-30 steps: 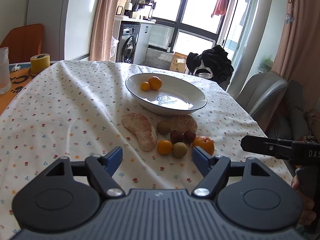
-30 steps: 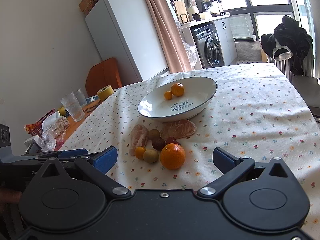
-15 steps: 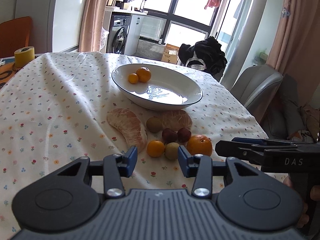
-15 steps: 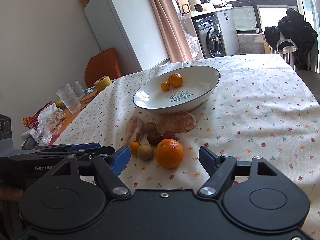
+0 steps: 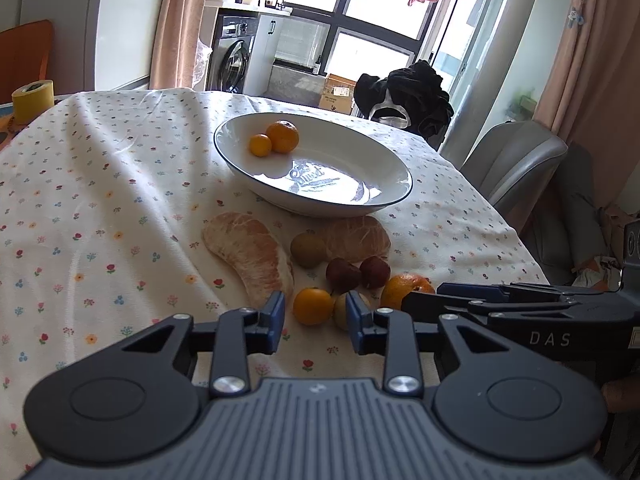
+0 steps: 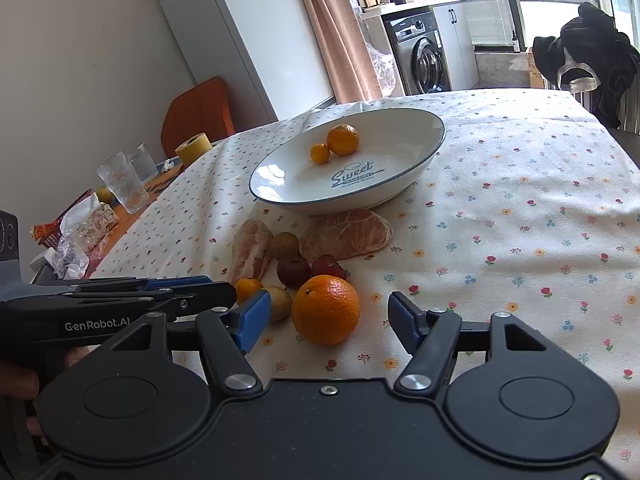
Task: Organize fruits
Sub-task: 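Close the left gripper on a small orange while the right gripper grasps a large mandarin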
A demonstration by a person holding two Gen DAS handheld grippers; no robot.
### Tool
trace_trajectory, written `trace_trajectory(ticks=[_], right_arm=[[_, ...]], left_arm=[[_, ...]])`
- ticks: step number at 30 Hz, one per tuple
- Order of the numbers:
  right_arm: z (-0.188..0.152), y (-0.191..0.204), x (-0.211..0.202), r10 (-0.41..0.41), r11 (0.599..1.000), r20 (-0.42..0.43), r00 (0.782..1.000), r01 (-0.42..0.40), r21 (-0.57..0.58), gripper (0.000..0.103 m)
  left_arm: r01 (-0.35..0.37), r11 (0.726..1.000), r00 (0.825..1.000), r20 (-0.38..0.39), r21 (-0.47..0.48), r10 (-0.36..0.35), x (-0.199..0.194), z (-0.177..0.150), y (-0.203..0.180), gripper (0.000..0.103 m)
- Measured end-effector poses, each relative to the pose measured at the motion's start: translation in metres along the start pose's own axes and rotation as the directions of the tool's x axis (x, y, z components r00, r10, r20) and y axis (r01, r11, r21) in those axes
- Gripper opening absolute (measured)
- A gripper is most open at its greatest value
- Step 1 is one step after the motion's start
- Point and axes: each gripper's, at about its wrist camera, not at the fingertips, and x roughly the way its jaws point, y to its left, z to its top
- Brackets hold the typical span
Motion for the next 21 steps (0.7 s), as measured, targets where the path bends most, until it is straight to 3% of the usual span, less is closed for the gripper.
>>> trace_trajectory(ticks=[7,16,21], right_arm=[[-0.003,-0.007,0.010,0.044,0.999,-0.028,0.999,-0.043,0.024,0.038],[-0.002,-0.010,0.005,0.037,0.999,-0.025,0.999,-0.036,0.016,0.038],[-0.002,-0.009,0.004,0.036,0.999,-0.027,0.999,-0.036,0.000,0.038]], left_arm=[[0.010,1.000,1.000,-0.013,0.002,-0.010,0.010,0.001,-0.002,0.027],[0.013,1.000,1.000,-0.002,0.007,-0.013,0.012,0.002,-0.006,0.027],[-0.012,0.999,1.000,-0.007,-0.036,0.012,0.011,0.002,0.004,0.027]])
